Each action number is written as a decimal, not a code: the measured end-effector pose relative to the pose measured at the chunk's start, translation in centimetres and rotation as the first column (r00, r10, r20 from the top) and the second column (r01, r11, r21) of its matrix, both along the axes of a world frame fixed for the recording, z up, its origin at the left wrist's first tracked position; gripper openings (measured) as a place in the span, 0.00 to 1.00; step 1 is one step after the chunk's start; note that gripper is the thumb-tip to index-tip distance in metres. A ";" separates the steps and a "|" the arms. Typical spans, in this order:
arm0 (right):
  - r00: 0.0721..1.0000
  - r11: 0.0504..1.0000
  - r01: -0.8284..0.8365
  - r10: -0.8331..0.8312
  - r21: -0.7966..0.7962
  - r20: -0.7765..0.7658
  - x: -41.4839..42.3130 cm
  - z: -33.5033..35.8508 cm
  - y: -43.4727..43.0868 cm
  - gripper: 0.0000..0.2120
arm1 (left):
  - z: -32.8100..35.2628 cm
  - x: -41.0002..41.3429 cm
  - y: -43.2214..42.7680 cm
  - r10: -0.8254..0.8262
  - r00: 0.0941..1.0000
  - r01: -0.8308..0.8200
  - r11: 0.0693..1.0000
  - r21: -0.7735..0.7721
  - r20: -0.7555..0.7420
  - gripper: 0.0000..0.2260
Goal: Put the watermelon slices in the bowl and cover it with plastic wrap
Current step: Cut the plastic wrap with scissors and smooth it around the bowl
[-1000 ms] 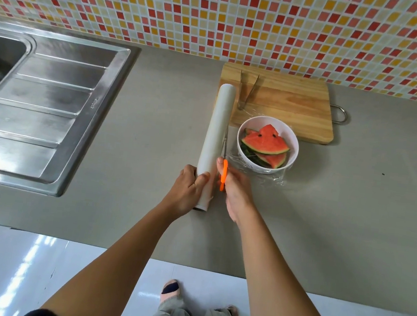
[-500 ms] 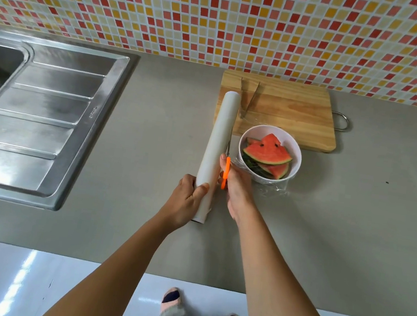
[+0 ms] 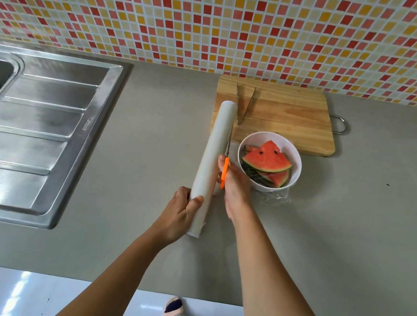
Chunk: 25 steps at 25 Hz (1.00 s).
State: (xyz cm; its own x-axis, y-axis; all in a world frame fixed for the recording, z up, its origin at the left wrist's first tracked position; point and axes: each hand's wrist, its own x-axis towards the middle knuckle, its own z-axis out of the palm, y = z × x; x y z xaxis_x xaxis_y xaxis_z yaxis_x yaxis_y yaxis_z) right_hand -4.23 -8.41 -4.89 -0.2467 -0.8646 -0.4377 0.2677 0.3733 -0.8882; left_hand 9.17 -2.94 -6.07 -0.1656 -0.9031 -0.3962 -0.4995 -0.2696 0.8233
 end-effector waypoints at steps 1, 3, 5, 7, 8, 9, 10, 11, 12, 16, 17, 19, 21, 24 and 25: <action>1.000 1.000 0.012 -0.012 0.005 -0.001 0.1 0.1 -0.2 0.09 | 0.0 0.1 0.0 -0.004 1.000 0.004 1.000 -0.002 0.000 0.10; 0.999 0.999 0.033 -0.033 0.016 -0.016 0.3 0.4 -0.5 0.10 | 0.1 0.3 0.1 -0.016 1.000 0.016 1.000 -0.005 0.000 0.10; 0.998 0.998 0.053 -0.051 0.034 -0.046 0.6 0.6 -0.7 0.11 | 0.2 0.6 0.0 -0.031 1.000 0.031 1.000 -0.003 0.000 0.10; 0.995 0.996 0.080 -0.078 0.038 -0.056 0.9 0.7 -0.9 0.11 | 0.3 1.0 -0.2 -0.053 0.999 0.053 0.999 0.003 0.008 0.10; 0.994 0.995 0.089 -0.086 0.036 -0.059 1.0 0.8 -1.1 0.10 | 0.4 1.2 -0.3 -0.063 0.998 0.063 0.998 0.007 0.011 0.11; 0.993 0.995 0.090 -0.087 0.034 -0.075 1.1 1.0 -1.3 0.10 | 0.5 1.4 -0.4 -0.071 0.997 0.071 0.997 0.009 0.011 0.12; 0.992 0.996 0.089 -0.085 0.032 -0.094 1.2 1.2 -1.5 0.11 | 0.6 1.6 -0.4 -0.076 0.997 0.076 0.997 0.009 0.007 0.13; 0.991 0.995 0.096 -0.092 0.034 -0.102 1.3 1.4 -1.8 0.11 | 0.7 1.9 -0.5 -0.081 0.997 0.081 0.997 0.006 0.003 0.15; 0.990 0.993 0.109 -0.104 0.043 -0.098 1.4 1.6 -2.0 0.11 | 0.7 2.1 -0.5 -0.086 0.996 0.086 0.996 -0.002 -0.001 0.15; 0.985 0.982 0.162 -0.154 0.102 -0.075 1.8 2.2 -2.6 0.12 | 1.0 2.9 -1.2 -0.112 0.994 0.112 0.994 -0.009 0.001 0.13; 0.983 0.977 0.176 -0.169 0.117 -0.069 1.8 2.3 -2.7 0.12 | 1.1 3.1 -1.4 -0.119 0.993 0.119 0.993 -0.004 0.002 0.16; 0.979 0.970 0.201 -0.196 0.136 -0.052 2.0 2.7 -3.1 0.12 | 1.4 3.4 -1.7 -0.124 0.992 0.124 0.992 -0.006 0.001 0.18; 0.970 0.961 0.238 -0.241 0.137 0.008 2.2 3.0 -3.4 0.12 | 1.7 3.7 -1.7 -0.122 0.992 0.122 0.993 -0.006 -0.020 0.16; 0.961 0.954 0.266 -0.273 0.141 0.033 2.2 3.1 -3.6 0.11 | 2.2 3.9 -2.0 -0.143 0.989 0.144 0.990 0.008 -0.030 0.14; 0.964 0.954 0.261 -0.266 0.144 0.016 2.2 3.1 -3.6 0.11 | 2.3 4.0 -2.1 -0.150 0.988 0.150 0.989 0.007 -0.028 0.15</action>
State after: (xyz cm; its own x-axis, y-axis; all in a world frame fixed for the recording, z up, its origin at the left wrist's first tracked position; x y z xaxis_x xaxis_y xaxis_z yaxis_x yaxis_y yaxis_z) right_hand -2.02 -11.98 -1.81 -0.4401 -0.7006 -0.5616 0.4033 0.4046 -0.8208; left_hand 13.13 -5.05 -3.72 -0.3098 -0.8635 -0.3980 -0.5121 -0.2012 0.8351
